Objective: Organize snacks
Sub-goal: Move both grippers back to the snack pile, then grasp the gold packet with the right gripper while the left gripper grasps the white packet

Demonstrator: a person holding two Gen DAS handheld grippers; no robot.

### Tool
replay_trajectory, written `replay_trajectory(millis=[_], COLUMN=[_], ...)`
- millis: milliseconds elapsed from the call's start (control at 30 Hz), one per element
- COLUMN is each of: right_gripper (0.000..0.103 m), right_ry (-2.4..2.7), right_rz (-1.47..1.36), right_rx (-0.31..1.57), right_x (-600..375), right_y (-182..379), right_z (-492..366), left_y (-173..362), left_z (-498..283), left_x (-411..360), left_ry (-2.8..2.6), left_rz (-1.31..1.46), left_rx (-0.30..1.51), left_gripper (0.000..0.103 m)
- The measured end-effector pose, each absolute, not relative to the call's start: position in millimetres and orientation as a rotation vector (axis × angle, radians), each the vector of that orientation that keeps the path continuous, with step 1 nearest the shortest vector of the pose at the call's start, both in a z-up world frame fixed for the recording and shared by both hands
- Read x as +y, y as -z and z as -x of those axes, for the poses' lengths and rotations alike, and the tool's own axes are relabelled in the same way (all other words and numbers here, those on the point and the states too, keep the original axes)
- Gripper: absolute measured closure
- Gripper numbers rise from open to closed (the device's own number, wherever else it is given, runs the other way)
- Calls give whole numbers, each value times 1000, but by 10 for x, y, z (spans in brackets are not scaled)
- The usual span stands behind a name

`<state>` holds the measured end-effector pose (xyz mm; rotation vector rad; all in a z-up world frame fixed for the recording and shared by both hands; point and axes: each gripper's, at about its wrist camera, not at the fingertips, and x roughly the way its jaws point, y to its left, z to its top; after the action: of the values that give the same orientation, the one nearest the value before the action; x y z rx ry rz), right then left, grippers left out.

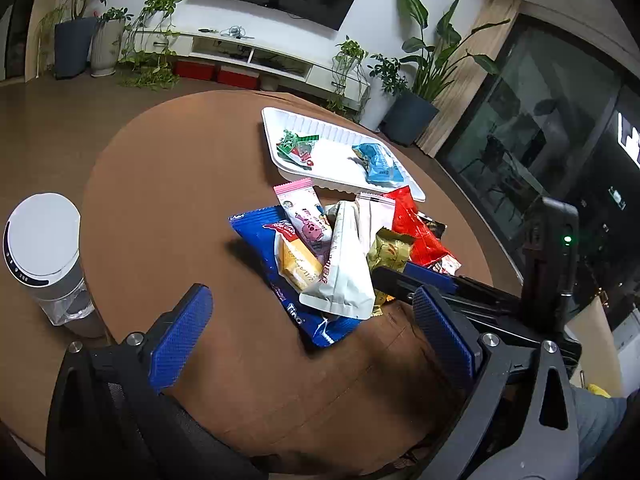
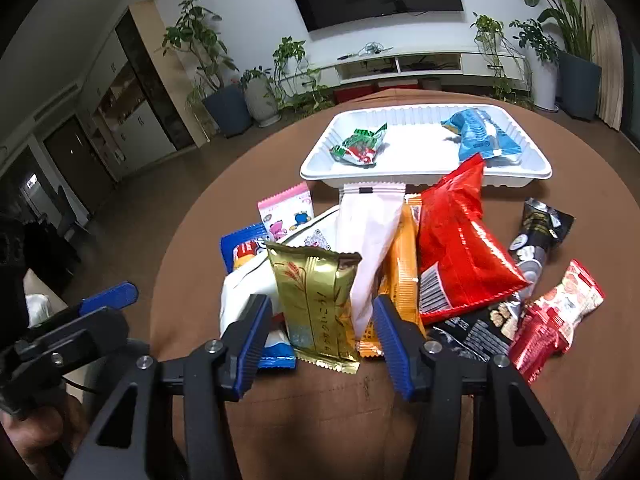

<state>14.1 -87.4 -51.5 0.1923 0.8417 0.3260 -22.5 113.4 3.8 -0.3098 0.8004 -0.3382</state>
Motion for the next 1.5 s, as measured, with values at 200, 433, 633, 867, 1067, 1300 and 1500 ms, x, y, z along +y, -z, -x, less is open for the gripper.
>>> replay_trajectory(millis=[200,433,633,867,1067,1300,1500], right_gripper=[52,53,68,76,87,87,87], right_ry=[-317,-318,-316,-341,-341,-331,-319], right_rz=[-185,-190,-205,-248,-285,-346,-399], right_rx=[876,895,898,889,864,858,866], right_x=[-842,-845,-904,-987,-1134,-1399,-1557], right_y=[602,661,682,647,537,488,549], right_z=[-199,-262,-271,-229,-136,-45,-24], left_y=[-4,5,-30,-105,-88,7,143], left_z=[193,142,67,-123,-401,-732,-956], left_x=[1124,1094,1014,839,605,289,14], left_ry=[338,337,338,364,412,467,506], left_rz=[315,297,249,134,2,-174,-316], left_rx=[806,819,824,837,903,994,1090], left_gripper=[2,2,2,2,7,31,32])
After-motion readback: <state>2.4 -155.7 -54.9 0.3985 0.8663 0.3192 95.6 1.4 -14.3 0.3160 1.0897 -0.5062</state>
